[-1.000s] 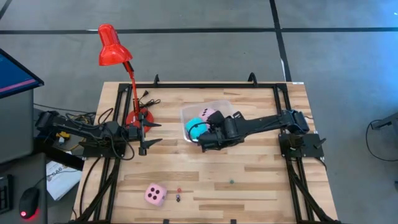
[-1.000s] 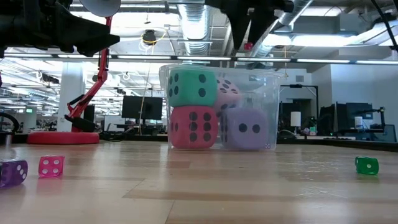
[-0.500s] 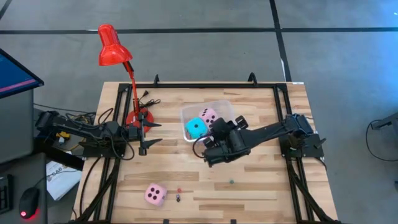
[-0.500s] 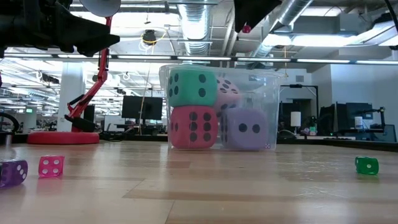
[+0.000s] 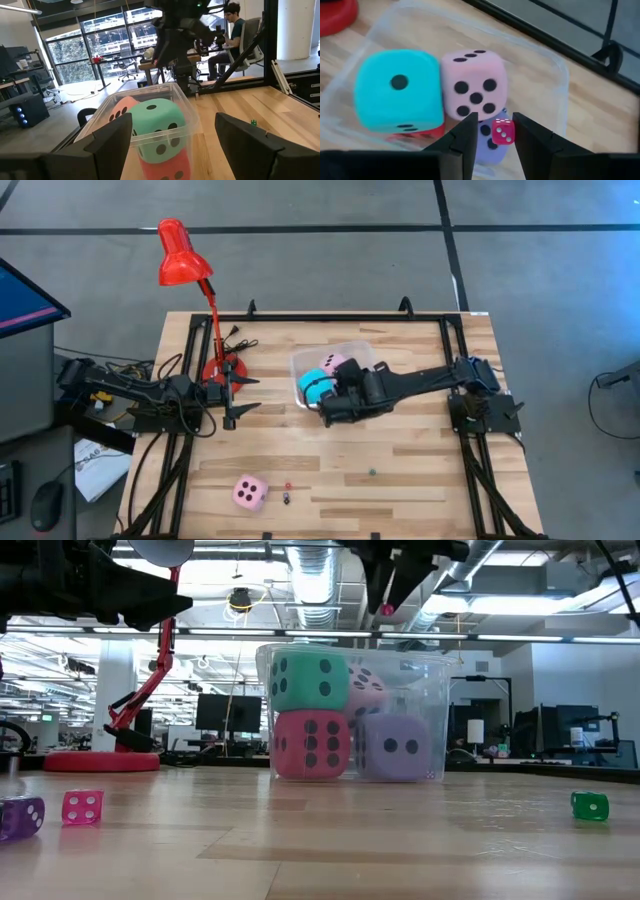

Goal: Pick & Place Dice
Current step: Put the small red die into the transparent bin

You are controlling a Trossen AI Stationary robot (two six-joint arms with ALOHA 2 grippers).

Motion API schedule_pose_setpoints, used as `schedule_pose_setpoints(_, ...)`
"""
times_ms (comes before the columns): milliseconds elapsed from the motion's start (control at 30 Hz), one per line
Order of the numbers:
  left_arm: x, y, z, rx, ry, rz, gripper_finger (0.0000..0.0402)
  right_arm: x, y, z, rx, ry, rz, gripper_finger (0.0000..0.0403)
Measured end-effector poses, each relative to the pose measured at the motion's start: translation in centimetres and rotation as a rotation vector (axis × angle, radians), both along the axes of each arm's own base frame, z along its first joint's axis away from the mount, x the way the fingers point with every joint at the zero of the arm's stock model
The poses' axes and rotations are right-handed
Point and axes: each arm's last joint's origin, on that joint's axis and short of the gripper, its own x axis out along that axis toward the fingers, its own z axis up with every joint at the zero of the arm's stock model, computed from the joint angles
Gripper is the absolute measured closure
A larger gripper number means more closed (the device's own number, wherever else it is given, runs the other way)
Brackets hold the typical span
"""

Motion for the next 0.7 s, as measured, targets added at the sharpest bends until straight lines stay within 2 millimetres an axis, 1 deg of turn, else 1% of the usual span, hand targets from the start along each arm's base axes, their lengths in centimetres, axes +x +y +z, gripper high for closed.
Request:
schedule_pose_setpoints(167, 0.0, 0.0, 0.0, 0.000, 0.000, 0.000, 0.0128, -0.1, -1.3, 0.0, 0.035, 0.078, 0.019, 0.0293)
schedule_pose_setpoints(400, 0.0, 0.0, 0.0, 0.000, 0.000, 0.000, 0.0128, -0.2, -2.4, 0.1, 0.060, 0.098, -0.008, 0.0313)
schedule_pose_setpoints(467, 0.0, 0.0, 0.0, 0.000, 0.000, 0.000, 0.0128, -0.2, -3.0, 0.0, 0.098, 0.107, -0.017, 0.0319)
schedule_pose_setpoints(600, 0.0, 0.0, 0.0, 0.000, 0.000, 0.000, 0.0128, 0.0, -5.0, -0.2, 0.231, 0.140, -0.021, 0.0329)
schedule_pose_setpoints(700, 0.0, 0.0, 0.0, 0.000, 0.000, 0.000, 0.0128, 0.1, -6.5, -0.3, 0.291, 0.166, -0.008, 0.0332)
